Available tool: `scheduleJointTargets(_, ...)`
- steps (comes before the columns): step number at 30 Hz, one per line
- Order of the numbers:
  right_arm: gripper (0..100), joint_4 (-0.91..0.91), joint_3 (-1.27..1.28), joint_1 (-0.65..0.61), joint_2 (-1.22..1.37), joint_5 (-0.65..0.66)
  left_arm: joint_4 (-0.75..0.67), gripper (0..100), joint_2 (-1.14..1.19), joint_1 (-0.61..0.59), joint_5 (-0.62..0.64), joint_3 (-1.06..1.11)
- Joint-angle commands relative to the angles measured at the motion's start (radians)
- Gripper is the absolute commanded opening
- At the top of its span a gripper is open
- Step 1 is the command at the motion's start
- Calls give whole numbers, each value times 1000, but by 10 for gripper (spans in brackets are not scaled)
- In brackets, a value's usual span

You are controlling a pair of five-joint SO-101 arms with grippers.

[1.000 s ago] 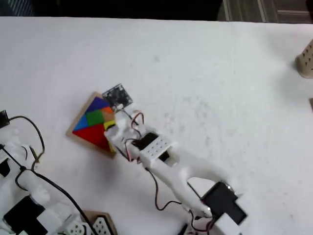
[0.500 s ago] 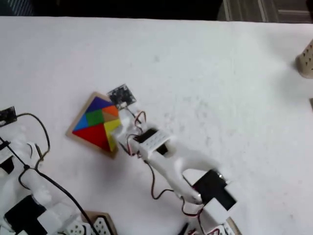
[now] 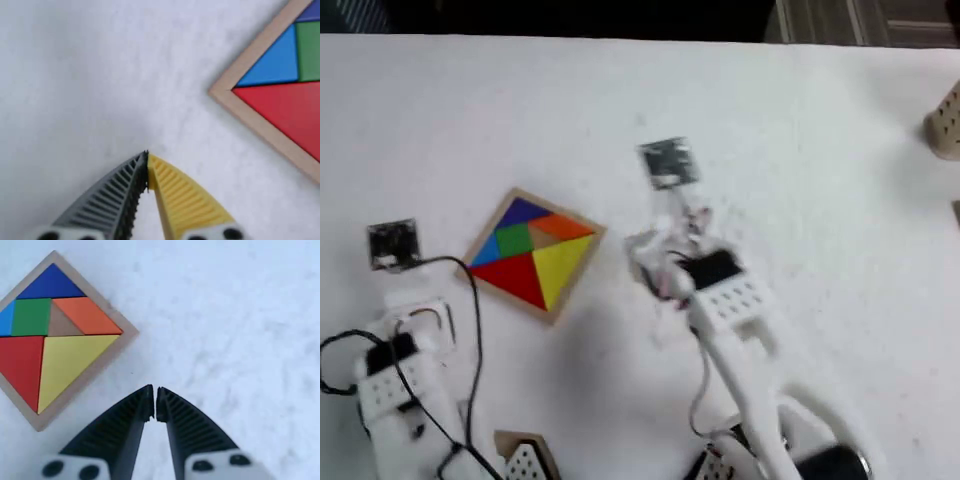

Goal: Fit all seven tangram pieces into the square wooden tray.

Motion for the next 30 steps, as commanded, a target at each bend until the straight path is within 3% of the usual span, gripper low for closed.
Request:
scheduleJointTargets(1,20,82,68,124,-282,5,32,20,-116,90,-6,11)
scheduleJointTargets(8,21,180,371,369,-782,26,81,20,-185,200,-6,37)
scheduleJointTargets(10,21,196,463,443,-921,118,63,20,-208,214,-6,58)
scheduleJointTargets(15,20,360,710,486,-1257,195,64,20,-331,222,-5,107)
scheduleJointTargets(18,21,418,712,490,-1218,196,83,20,-437,243,-5,161)
scheduleJointTargets(27,19,489,767,490,-1211,196,371,20,-834,314,-5,258)
scheduleJointTargets(30,18,489,809,532,-1244,196,390,20,-840,303,-5,258)
